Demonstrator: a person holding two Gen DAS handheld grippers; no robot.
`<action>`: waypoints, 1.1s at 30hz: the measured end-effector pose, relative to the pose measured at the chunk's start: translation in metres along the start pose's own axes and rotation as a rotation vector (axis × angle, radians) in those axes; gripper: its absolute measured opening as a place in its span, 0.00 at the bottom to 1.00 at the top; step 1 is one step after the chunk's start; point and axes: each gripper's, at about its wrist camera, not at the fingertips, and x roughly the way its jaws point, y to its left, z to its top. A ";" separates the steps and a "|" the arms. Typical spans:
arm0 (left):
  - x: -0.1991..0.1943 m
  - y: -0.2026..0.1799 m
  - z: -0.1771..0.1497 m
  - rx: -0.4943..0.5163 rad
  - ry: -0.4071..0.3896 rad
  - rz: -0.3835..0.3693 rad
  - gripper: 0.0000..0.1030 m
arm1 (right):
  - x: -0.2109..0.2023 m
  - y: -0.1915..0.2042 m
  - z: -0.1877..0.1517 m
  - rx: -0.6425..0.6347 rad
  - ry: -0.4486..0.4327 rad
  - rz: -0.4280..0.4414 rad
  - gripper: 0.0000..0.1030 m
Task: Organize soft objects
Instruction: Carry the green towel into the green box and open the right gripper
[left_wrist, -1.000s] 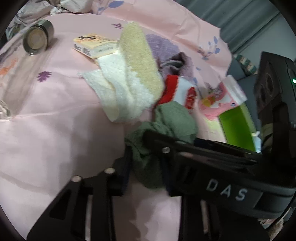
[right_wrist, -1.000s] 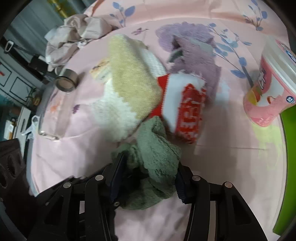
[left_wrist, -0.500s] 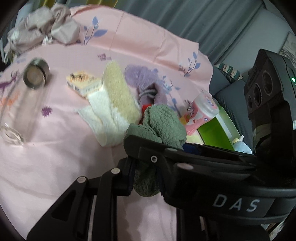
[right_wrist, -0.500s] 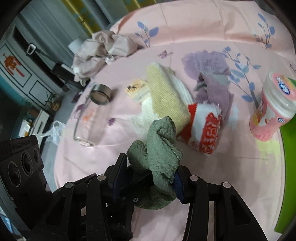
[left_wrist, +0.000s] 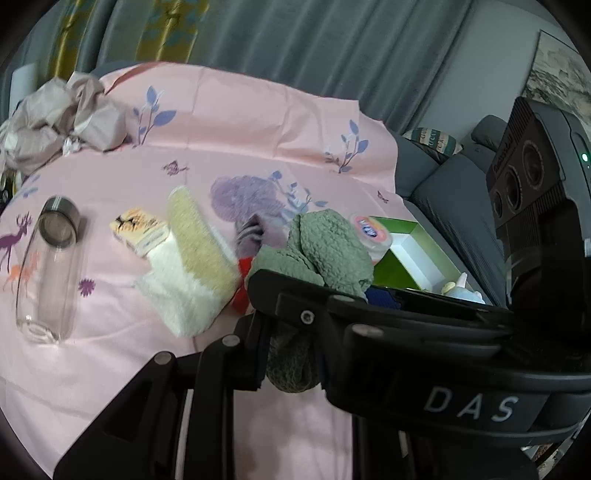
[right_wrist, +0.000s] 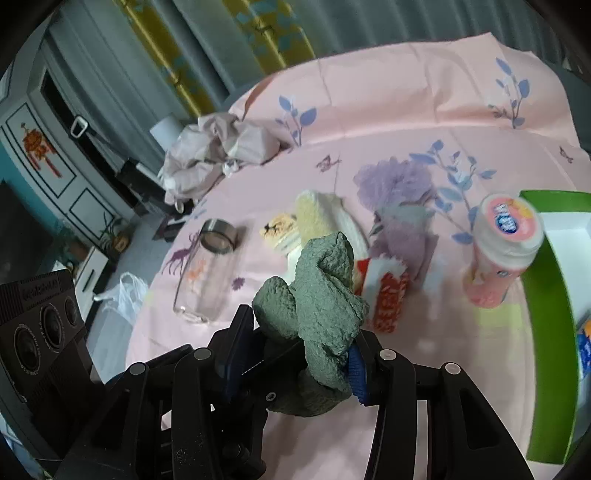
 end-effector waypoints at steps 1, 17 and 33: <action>0.001 -0.003 0.002 0.007 -0.002 0.000 0.16 | -0.004 -0.003 0.001 0.006 -0.012 0.004 0.48; 0.023 -0.080 0.021 0.154 -0.012 -0.059 0.11 | -0.066 -0.059 0.005 0.139 -0.155 -0.038 0.48; 0.078 -0.167 0.026 0.315 0.061 -0.140 0.10 | -0.116 -0.148 -0.008 0.362 -0.293 -0.078 0.48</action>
